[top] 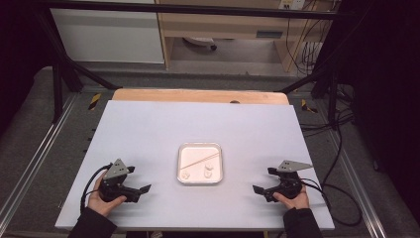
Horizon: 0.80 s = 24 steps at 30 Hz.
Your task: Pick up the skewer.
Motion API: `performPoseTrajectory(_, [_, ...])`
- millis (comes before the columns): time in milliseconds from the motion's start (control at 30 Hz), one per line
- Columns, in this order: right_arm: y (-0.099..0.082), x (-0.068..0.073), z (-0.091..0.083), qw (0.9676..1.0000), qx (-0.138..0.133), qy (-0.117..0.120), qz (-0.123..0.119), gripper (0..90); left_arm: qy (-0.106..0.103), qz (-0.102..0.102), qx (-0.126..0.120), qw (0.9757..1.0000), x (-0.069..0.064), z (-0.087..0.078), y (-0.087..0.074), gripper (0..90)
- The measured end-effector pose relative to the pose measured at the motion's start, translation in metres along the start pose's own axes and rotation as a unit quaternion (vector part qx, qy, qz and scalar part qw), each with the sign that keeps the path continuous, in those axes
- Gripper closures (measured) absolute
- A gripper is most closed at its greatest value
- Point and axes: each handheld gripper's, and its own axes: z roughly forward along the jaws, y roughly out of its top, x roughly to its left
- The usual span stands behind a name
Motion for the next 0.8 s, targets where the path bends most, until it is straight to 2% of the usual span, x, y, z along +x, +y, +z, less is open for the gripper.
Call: performPoseTrajectory(800, [0.001, -0.001, 0.001, 1.0, 0.002, -0.001, -0.004, 1.2, -0.012, 0.015, 0.007, 0.9998, -0.009, 0.006, 0.012, 7.4])
